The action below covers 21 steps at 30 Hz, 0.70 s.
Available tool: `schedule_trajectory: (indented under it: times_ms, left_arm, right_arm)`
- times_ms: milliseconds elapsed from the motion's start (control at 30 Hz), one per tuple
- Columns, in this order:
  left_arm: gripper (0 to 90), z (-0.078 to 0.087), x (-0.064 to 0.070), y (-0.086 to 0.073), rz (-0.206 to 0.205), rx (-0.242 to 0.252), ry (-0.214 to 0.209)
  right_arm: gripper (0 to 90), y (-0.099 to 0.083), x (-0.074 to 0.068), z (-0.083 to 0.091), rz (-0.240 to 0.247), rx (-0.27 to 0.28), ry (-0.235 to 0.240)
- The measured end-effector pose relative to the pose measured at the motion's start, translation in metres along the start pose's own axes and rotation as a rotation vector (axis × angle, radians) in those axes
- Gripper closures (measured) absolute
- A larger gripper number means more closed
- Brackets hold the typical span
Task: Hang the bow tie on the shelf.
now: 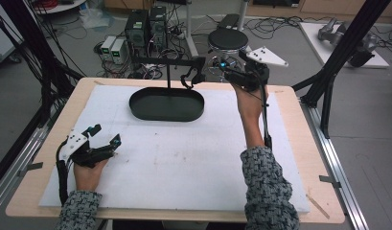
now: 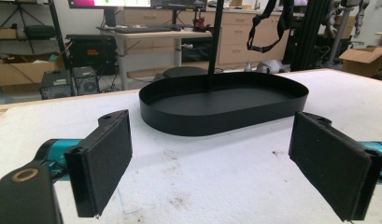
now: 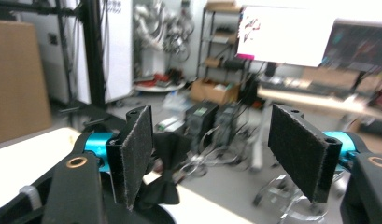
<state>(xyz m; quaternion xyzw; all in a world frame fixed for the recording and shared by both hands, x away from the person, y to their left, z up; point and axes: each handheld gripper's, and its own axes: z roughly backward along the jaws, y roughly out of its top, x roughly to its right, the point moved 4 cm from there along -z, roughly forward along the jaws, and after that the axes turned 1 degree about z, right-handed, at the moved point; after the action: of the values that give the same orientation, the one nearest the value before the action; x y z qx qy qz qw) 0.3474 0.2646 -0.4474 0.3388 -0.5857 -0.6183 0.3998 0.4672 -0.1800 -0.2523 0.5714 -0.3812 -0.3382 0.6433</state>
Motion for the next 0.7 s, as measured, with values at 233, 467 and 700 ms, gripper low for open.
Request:
schedule_trajectory:
  times_ms: [233, 467, 700]
  left_arm:
    - [13.5, 0.000, 0.001, 0.000, -0.004, -0.004, 0.001]
    - [13.5, -0.001, 0.001, -0.001, -0.008, -0.009, 0.001]
    - [13.6, -0.002, 0.003, -0.001, -0.020, -0.020, -0.003]
  right_arm:
    - [21.7, -0.003, 0.006, 0.034, 0.001, 0.032, -0.006]
    - [17.6, -0.005, 0.007, 0.074, 0.011, 0.067, 0.006]
    - [12.2, -0.026, -0.004, 0.103, 0.048, 0.092, 0.013]
